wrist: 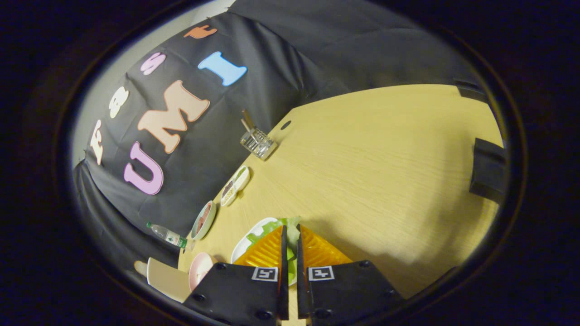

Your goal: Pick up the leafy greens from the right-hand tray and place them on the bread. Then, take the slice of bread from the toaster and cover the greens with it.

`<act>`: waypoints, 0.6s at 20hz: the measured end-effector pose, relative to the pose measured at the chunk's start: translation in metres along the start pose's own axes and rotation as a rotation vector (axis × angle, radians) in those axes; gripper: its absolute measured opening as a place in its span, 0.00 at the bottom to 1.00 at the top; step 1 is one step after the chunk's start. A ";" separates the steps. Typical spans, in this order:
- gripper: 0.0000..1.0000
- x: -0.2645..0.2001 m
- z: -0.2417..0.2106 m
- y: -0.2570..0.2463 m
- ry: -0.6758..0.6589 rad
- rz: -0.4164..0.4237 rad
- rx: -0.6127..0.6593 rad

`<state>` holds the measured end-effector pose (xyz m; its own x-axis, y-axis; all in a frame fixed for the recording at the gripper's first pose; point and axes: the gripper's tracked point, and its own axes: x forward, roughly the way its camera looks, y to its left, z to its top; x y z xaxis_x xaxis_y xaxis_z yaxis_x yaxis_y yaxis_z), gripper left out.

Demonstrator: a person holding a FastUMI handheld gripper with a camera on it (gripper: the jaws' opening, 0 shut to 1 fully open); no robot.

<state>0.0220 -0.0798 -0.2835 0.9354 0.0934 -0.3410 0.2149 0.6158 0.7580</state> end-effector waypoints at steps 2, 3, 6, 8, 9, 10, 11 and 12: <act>0.10 -0.002 0.005 0.013 -0.008 0.014 -0.002; 0.10 -0.004 0.008 0.021 -0.011 0.025 -0.005; 0.10 -0.015 0.015 0.054 -0.022 0.069 -0.014; 0.10 -0.022 0.013 0.085 -0.021 0.113 -0.015; 0.10 -0.026 0.012 0.102 -0.017 0.143 -0.015; 0.10 -0.032 0.007 0.119 -0.013 0.175 -0.016; 0.10 -0.037 0.004 0.134 -0.011 0.203 -0.018; 0.10 -0.041 -0.001 0.149 -0.010 0.229 -0.019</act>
<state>0.0155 0.0086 -0.1573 0.9619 0.2250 -0.1555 -0.0090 0.5940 0.8044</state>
